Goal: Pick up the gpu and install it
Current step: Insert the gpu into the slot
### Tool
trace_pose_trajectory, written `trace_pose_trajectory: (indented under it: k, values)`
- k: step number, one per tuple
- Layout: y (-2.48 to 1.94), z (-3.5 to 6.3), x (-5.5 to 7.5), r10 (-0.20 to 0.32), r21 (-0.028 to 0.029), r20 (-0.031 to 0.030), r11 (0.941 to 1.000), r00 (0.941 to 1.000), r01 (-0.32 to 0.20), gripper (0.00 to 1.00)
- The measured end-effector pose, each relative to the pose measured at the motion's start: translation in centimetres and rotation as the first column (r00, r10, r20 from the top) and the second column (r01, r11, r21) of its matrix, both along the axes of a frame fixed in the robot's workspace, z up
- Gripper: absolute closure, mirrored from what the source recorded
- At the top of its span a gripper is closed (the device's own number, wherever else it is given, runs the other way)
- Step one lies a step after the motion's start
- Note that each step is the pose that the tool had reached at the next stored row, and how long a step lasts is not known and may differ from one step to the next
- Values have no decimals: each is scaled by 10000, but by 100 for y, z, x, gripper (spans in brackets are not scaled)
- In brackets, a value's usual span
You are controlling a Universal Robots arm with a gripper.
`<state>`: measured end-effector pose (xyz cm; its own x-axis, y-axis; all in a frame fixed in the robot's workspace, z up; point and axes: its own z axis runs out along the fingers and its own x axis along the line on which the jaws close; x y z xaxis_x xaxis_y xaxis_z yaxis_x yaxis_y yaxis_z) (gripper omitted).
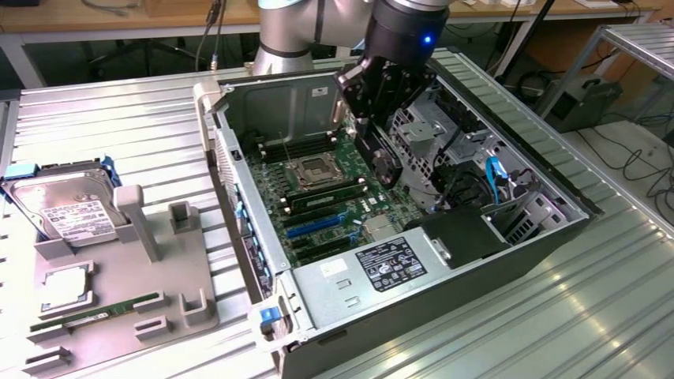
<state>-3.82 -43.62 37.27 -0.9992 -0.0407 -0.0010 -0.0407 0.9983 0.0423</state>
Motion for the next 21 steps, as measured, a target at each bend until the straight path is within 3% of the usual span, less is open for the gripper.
trace_pose_trajectory:
  k: [10,21]
  values:
    - [0,0,0,967,1,0,9953,9953,-967,74]
    - [0,-2,0,2131,0,0,9770,9770,-2131,74]
